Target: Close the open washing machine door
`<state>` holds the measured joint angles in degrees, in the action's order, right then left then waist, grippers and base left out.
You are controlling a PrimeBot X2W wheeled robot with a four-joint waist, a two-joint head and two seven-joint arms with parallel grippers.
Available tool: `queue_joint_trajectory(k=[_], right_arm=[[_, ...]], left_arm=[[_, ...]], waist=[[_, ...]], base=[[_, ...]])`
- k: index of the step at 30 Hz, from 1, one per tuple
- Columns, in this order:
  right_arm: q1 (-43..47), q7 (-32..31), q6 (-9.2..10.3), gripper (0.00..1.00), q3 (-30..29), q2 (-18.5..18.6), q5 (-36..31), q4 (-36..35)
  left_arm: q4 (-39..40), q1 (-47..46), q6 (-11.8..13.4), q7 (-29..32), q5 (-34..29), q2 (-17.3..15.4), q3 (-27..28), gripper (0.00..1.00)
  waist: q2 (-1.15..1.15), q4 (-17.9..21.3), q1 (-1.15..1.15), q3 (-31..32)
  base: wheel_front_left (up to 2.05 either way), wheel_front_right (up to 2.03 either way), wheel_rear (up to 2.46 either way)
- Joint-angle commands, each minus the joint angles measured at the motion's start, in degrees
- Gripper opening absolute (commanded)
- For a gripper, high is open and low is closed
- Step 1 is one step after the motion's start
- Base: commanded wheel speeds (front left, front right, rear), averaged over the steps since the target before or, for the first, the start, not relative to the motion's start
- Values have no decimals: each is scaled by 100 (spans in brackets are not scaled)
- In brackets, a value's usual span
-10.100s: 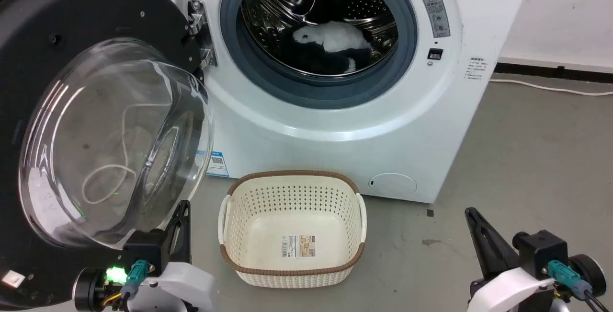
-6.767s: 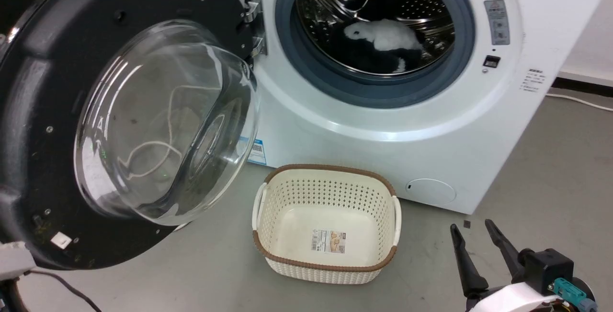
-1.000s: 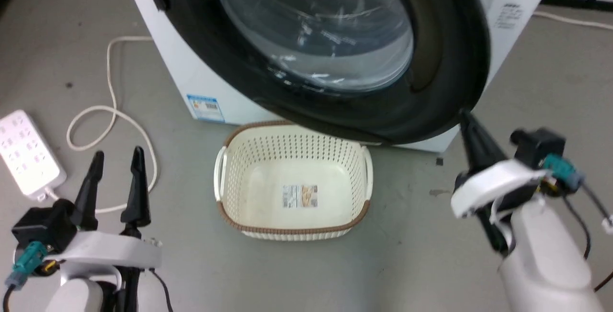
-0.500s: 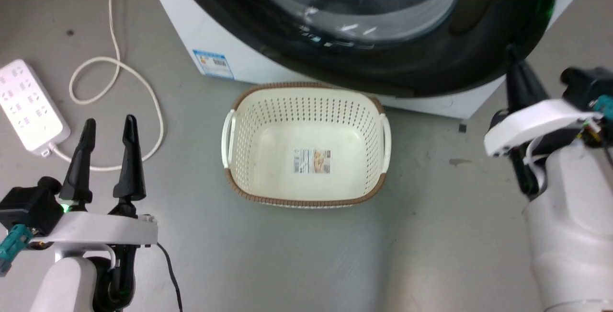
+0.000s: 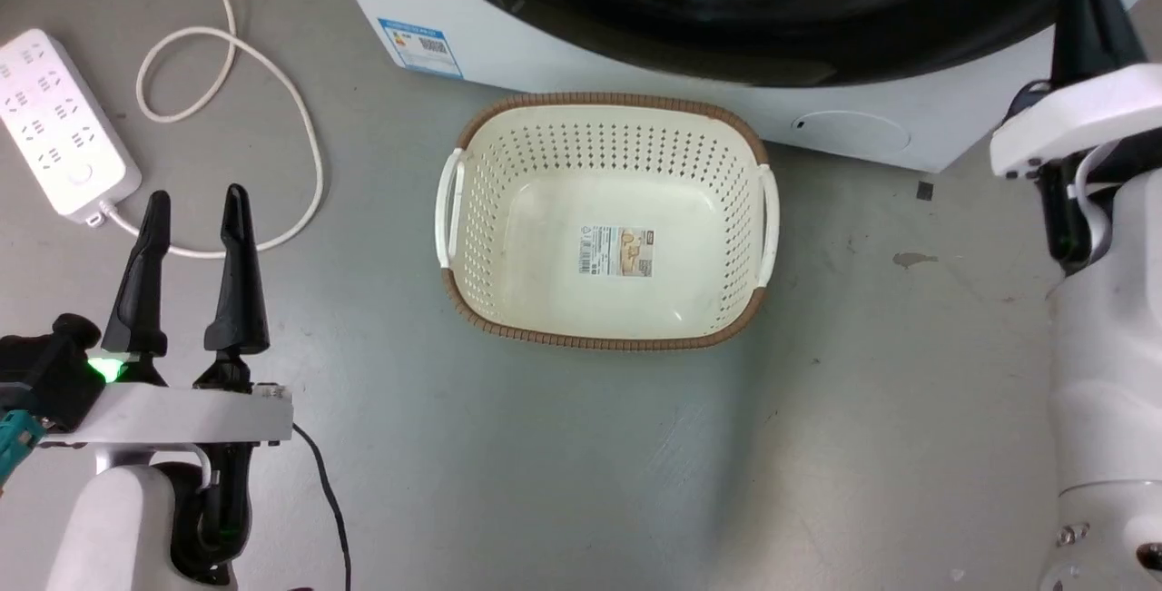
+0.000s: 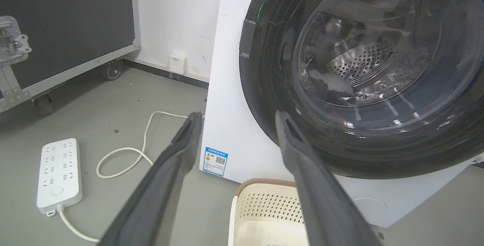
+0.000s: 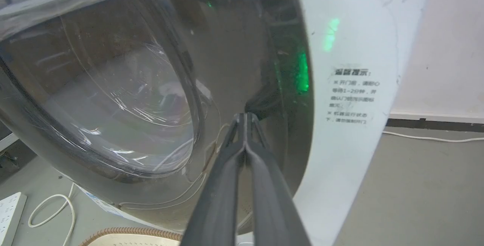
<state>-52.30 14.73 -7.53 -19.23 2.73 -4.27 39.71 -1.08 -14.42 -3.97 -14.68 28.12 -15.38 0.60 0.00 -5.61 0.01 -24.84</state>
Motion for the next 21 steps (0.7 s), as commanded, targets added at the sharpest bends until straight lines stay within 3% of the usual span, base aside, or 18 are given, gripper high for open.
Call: queue_joint_trajectory(k=[1, 10, 21], right_arm=[[-151, 27, 4, 0, -73, 15, -79, -44], [-291, 27, 4, 0, -421, 15, -76, -136], [-268, 27, 4, 0, -298, 15, 141, -328]], left_arm=[[-12, -115, -57, -31, -54, 32, 48, 100], [-81, -161, -179, -31, -134, 135, 205, 100], [-183, -159, -259, -31, -202, 148, 299, 100]], waist=[[0, -22, -1, -38], [0, 12, -1, -109], [0, 181, -1, -3]], base=[[0, 0, 0], [0, 0, 0], [0, 0, 0]])
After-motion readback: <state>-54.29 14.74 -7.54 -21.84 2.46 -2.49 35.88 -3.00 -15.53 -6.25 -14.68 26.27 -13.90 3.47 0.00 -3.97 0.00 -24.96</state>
